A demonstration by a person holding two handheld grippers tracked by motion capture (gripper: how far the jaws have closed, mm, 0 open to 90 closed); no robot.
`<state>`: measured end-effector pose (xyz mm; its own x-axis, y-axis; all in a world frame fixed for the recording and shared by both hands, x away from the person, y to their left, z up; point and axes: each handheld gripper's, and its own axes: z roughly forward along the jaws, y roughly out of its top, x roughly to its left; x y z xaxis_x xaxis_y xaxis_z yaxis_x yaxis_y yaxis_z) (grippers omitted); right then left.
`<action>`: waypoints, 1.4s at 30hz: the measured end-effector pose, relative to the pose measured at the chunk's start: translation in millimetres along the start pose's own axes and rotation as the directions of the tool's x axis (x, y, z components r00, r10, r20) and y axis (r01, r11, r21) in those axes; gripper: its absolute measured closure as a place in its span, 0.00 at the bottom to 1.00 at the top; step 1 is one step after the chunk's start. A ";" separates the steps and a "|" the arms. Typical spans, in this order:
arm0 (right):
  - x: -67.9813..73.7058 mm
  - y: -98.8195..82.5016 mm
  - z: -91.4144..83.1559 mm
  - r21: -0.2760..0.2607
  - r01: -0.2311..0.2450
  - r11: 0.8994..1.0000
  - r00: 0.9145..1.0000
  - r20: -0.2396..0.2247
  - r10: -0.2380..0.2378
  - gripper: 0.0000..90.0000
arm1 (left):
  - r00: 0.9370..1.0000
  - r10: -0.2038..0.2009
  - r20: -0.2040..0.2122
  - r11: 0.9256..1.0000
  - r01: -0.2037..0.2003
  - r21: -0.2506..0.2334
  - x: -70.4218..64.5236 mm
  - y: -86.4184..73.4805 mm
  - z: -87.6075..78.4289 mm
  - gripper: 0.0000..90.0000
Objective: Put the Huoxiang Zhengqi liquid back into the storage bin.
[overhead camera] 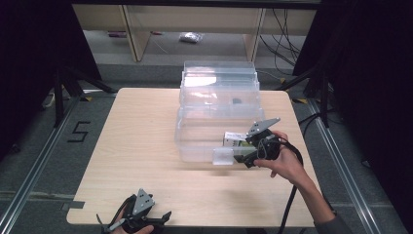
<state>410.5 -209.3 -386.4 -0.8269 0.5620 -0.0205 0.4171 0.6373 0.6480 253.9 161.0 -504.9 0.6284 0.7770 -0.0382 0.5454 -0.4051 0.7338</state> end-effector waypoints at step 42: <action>51.8 -60.8 7.1 -0.079 -0.053 0.995 0.999 -0.016 0.052 0.23 | 0.999 0.048 -0.016 0.998 -0.048 0.031 2.2 0.7 -2.9 0.16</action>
<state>345.0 -215.2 -432.2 -0.8098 0.5861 0.0254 0.4297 0.5631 0.7059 254.0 163.9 -502.5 0.6450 0.7641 0.0080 0.5318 -0.4563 0.7134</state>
